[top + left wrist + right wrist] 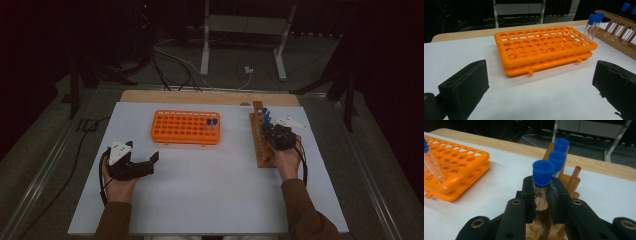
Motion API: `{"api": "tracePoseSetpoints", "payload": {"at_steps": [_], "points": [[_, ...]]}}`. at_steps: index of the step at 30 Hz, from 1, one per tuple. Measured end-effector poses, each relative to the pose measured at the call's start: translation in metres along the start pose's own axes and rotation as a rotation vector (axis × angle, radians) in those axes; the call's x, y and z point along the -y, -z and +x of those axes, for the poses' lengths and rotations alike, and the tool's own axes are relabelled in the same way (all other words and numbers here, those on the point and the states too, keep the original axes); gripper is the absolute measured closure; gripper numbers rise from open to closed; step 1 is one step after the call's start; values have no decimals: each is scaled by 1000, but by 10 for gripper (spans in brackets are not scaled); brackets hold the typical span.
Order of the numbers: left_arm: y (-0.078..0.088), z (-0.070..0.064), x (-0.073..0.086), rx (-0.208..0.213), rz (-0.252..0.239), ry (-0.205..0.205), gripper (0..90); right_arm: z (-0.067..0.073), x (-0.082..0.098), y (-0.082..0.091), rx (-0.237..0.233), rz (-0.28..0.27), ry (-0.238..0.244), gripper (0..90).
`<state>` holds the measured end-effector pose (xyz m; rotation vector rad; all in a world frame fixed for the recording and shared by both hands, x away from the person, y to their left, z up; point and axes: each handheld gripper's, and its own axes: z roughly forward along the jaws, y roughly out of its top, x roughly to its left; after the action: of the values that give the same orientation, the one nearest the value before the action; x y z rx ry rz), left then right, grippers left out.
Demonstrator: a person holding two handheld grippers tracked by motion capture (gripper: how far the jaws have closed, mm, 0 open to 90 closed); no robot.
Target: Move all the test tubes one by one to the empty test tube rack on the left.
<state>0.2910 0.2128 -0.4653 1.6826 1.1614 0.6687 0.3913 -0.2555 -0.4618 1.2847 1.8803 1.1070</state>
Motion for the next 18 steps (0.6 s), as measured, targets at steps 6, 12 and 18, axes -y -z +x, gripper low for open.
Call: {"api": "tracePoseSetpoints", "payload": {"at_steps": [6,12,18], "points": [[-1,-1,1,-11,11,-9,12,-2,-11,13,-4,-43,12,777],[-1,0,2,-10,12,-3,12,-4,-23,25,-14,-73,11,777],[0,1,2,4,2,31,12,-2,-33,36,-27,-101,13,777]]}}
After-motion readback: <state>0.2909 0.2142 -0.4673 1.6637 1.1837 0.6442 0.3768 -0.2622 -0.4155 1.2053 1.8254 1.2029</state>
